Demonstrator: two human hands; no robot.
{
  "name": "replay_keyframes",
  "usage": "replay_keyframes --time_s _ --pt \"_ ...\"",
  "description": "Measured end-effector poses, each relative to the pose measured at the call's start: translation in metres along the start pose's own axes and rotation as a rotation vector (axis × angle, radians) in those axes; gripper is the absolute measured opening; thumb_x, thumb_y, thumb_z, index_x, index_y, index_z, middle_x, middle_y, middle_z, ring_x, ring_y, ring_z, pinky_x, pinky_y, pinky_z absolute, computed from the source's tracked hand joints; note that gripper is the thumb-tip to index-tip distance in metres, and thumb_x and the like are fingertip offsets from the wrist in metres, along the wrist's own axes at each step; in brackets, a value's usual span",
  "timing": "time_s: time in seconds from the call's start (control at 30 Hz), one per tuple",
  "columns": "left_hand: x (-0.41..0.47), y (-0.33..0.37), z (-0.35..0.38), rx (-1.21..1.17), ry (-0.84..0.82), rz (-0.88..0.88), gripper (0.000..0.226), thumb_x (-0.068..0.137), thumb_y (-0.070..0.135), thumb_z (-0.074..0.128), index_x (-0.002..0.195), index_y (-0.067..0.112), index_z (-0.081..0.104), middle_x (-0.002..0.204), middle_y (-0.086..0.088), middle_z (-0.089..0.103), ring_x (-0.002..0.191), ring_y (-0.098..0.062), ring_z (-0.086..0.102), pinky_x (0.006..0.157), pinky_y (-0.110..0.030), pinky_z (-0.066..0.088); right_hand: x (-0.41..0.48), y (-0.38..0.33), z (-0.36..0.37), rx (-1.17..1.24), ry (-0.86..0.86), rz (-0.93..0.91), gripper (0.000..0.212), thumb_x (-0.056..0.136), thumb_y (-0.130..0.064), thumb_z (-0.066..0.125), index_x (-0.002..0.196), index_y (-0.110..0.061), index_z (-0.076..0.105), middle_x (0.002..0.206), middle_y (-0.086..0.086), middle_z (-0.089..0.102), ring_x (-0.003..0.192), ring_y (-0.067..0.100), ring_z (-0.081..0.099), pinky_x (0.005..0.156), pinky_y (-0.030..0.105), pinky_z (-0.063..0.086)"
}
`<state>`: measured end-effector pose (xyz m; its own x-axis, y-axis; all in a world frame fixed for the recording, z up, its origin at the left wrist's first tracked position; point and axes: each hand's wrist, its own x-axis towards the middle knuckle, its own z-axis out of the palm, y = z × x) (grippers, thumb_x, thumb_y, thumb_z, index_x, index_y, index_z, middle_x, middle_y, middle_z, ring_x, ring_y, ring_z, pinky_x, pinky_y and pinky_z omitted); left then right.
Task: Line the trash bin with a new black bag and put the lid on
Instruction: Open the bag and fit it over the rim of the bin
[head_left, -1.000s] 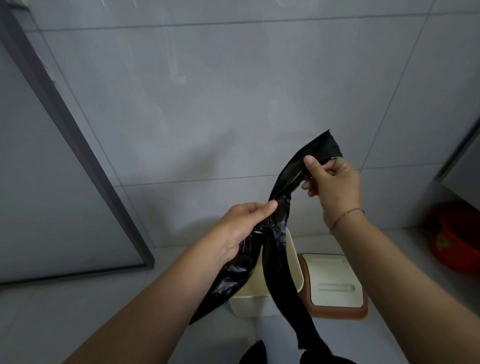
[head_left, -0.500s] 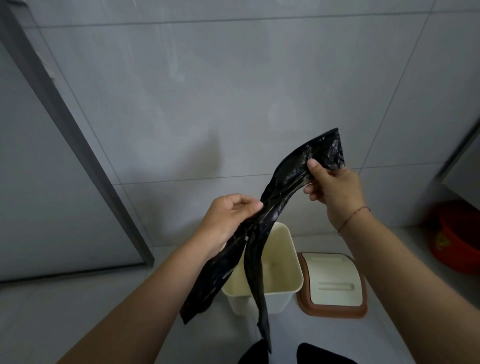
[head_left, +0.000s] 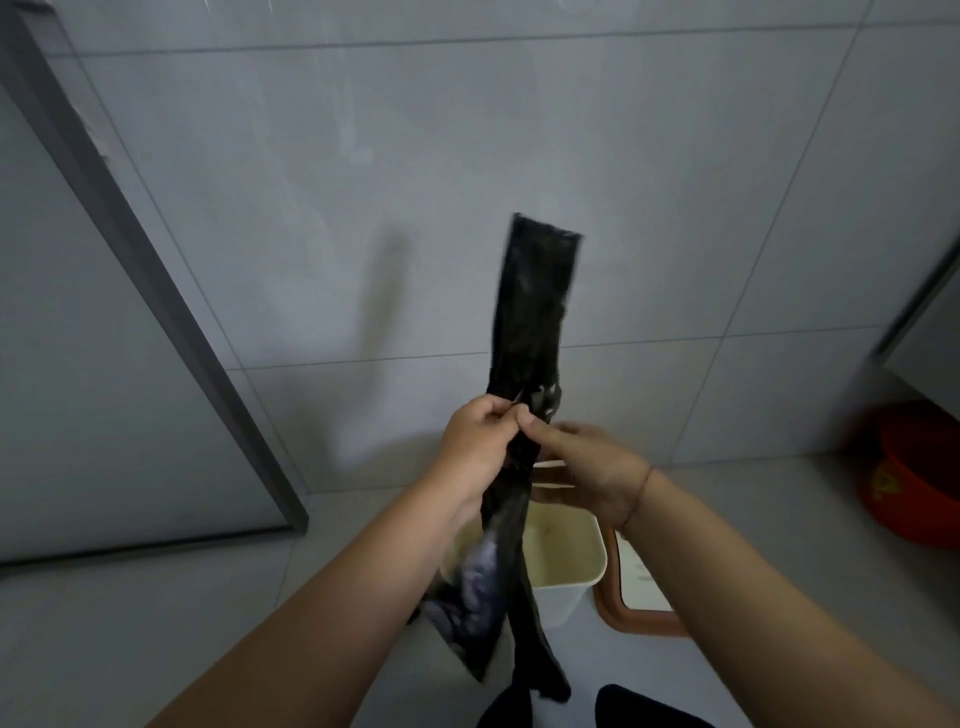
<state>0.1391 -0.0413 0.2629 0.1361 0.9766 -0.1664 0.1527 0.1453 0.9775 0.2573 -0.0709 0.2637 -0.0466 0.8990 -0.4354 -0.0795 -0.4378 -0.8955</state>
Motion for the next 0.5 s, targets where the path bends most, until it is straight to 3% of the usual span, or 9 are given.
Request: replay_keyframes --time_s 0.07,0.2,0.23,0.3,0.37,0.43,0.5 --pt "0.0 -0.002 -0.001 -0.134 0.002 -0.086 0.014 0.094 0.018 0.053 0.083 0.011 0.059 0.083 -0.011 0.065 0.074 -0.023 0.062 0.07 -0.033 0.051 0.003 0.0 0.0 0.126 0.1 -0.025 0.015 0.089 -0.024 0.059 0.082 -0.011 0.058 0.075 0.006 0.062 0.064 0.017 0.058 0.055 0.023 0.055" --pt "0.01 -0.012 -0.017 -0.473 0.102 -0.306 0.025 0.097 0.008 0.041 0.076 0.011 0.054 0.065 -0.007 0.063 0.058 -0.019 0.06 0.049 -0.026 0.052 0.008 0.002 -0.016 0.355 0.232 0.003 0.02 0.092 -0.01 0.052 0.073 -0.01 0.051 0.071 0.008 0.056 0.061 0.019 0.053 0.04 0.018 0.053" --pt "0.013 -0.014 -0.021 -0.547 0.129 -0.342 0.026 0.098 0.006 0.037 0.08 0.007 0.056 0.069 -0.009 0.063 0.064 -0.023 0.061 0.051 -0.03 0.053 0.009 0.003 -0.02 0.383 0.256 0.023 0.018 0.092 -0.008 0.051 0.074 -0.01 0.053 0.071 0.008 0.056 0.062 0.02 0.054 0.039 0.019 0.053" --pt "0.019 -0.018 -0.026 -0.643 0.183 -0.393 0.03 0.1 0.005 0.03 0.103 0.0 0.059 0.085 -0.013 0.062 0.086 -0.031 0.062 0.069 -0.036 0.051 0.011 0.005 -0.028 0.457 0.28 0.063 0.02 0.092 -0.004 0.048 0.074 -0.01 0.054 0.072 0.007 0.055 0.062 0.017 0.052 0.037 0.017 0.051" --pt "0.025 -0.022 -0.031 -0.681 0.246 -0.413 0.037 0.101 0.004 0.026 0.125 -0.004 0.052 0.09 -0.014 0.062 0.09 -0.032 0.061 0.083 -0.039 0.045 0.013 0.007 -0.033 0.508 0.276 0.108 0.023 0.094 -0.006 0.045 0.073 -0.013 0.053 0.071 0.004 0.052 0.061 0.014 0.048 0.036 0.015 0.05" --pt "0.029 -0.026 -0.036 -0.694 0.281 -0.421 0.04 0.099 0.002 0.024 0.124 -0.005 0.054 0.094 -0.012 0.063 0.093 -0.035 0.061 0.083 -0.043 0.044 0.014 0.009 -0.036 0.526 0.294 0.128 0.025 0.096 -0.012 0.044 0.072 -0.013 0.051 0.072 0.004 0.051 0.062 0.014 0.047 0.046 0.016 0.053" --pt "0.032 -0.031 -0.041 -0.674 0.295 -0.455 0.038 0.099 0.004 0.023 0.102 -0.002 0.061 0.09 -0.015 0.062 0.083 -0.034 0.059 0.077 -0.048 0.047 0.015 0.013 -0.04 0.563 0.331 0.126 0.027 0.097 -0.016 0.044 0.071 -0.011 0.05 0.072 0.005 0.05 0.064 0.015 0.048 0.082 0.022 0.053"
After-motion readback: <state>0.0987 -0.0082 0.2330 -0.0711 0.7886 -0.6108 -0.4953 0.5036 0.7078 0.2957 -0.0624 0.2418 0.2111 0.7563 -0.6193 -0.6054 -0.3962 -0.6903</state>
